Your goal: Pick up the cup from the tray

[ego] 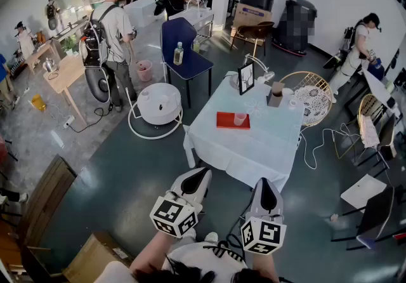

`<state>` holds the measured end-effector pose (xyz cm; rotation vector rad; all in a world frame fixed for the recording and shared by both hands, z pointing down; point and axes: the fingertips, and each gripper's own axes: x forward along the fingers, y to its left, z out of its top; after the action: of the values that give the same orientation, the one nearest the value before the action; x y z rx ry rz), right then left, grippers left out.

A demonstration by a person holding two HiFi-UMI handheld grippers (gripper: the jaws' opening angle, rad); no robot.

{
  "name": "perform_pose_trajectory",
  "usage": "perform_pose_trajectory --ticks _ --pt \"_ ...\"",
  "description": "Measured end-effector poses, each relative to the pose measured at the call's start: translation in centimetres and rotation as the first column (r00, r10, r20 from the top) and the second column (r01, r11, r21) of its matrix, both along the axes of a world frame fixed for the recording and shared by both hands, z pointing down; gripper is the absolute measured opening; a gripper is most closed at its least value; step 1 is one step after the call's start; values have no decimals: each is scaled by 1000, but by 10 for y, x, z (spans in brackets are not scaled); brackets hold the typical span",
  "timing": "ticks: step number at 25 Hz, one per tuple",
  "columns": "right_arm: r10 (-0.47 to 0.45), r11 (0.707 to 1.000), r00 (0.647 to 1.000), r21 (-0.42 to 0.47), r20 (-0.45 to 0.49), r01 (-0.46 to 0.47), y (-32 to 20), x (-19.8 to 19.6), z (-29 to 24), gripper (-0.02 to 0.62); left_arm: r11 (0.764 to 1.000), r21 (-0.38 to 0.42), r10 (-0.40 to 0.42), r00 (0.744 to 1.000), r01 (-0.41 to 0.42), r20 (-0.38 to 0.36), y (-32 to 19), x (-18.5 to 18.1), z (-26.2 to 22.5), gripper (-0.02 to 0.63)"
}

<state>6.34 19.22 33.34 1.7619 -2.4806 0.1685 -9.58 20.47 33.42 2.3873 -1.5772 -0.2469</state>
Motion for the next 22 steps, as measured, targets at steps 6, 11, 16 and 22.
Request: perform_pose_trajectory --ticks 6,11,16,22 --pt "-24 1000 1000 3 10 24 -9 2 2 25 1000 18 -21 1000 21 13 -7 3 0 0" --pt "-27 1000 1000 4 16 27 -9 1 3 25 1000 16 -19 999 18 27 -5 6 1 0" --pt "-29 1000 1000 6 10 29 -8 3 4 25 1000 19 -26 999 25 30 -5 9 1 0" --pt "-39 999 995 -16 95 41 -10 8 10 26 1000 8 -24 999 23 36 -6 17 6 0"
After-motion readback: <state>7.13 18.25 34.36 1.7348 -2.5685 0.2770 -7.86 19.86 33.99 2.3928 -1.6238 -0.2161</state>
